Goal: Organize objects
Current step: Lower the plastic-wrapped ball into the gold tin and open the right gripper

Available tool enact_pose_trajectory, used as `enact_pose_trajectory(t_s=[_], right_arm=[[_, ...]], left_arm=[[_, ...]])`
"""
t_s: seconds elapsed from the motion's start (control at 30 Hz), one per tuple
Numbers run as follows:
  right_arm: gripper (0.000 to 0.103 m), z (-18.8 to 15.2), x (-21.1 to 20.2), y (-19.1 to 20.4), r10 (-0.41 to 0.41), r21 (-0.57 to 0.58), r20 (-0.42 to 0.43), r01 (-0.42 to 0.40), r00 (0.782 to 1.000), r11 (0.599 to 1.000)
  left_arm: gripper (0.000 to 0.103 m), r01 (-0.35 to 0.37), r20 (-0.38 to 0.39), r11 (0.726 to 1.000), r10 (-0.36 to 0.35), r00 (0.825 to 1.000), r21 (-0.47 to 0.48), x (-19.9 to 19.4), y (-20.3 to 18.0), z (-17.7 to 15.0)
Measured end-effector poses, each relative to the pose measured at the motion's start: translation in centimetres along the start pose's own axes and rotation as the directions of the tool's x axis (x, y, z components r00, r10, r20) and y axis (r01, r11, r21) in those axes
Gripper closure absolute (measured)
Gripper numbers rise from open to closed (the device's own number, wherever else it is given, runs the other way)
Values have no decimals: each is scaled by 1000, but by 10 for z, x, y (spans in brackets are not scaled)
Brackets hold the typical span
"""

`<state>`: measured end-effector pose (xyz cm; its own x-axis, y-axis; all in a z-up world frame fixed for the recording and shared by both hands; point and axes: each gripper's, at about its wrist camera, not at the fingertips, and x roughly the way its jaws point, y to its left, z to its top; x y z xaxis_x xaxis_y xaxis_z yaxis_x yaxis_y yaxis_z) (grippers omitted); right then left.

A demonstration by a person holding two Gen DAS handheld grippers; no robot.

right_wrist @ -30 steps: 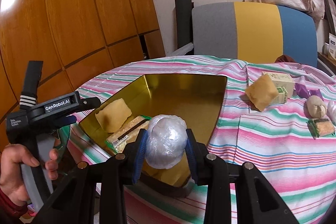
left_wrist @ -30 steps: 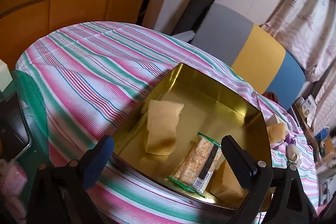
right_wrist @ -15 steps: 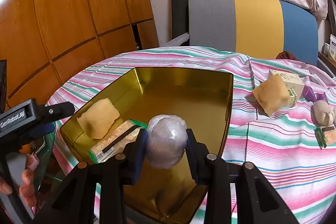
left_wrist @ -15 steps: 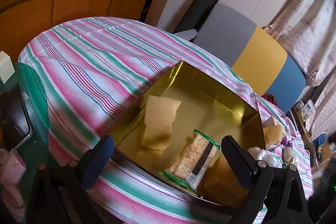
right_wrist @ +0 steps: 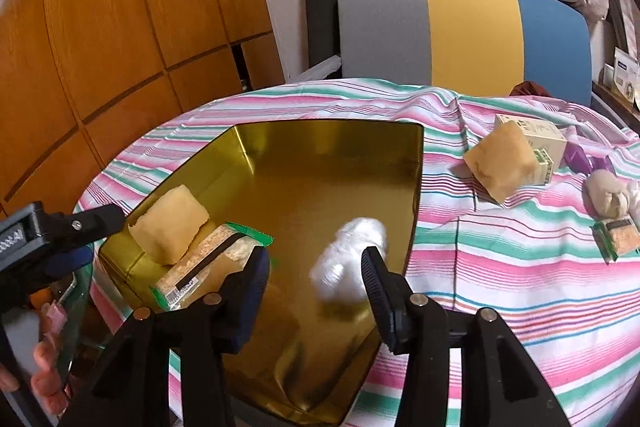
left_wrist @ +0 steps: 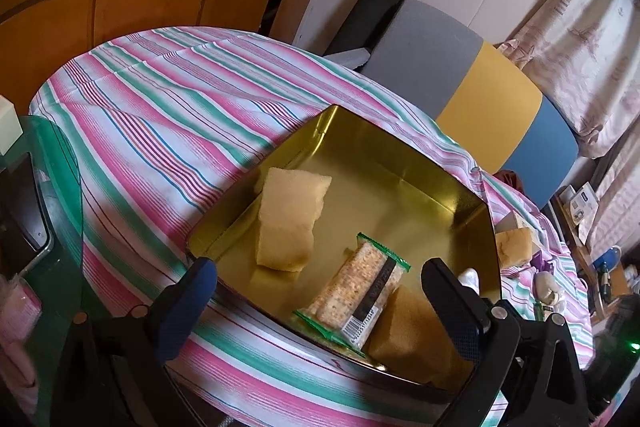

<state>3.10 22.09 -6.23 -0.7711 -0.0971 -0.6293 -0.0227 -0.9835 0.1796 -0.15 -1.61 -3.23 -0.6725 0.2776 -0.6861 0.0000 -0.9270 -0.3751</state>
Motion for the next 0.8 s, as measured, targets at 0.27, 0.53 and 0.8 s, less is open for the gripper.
enact_pose_trajectory(t_s=[0.27,0.53,0.8], right_arm=[[55,-3,-10,3,15,10,17,-15,1000,1000],[55,0,-22,-5,-9,29,43,7,999,1000],[55,-5,-32,-37,-87,88,45,82,995,993]], left_arm=[[0,15,-12,999,-14,1000,34,0,-11,-7],[0,42,-40,997,-39,998,71,3,-24,-15],[0,115,-49,984,-110,993,133,-1,-46,-25]])
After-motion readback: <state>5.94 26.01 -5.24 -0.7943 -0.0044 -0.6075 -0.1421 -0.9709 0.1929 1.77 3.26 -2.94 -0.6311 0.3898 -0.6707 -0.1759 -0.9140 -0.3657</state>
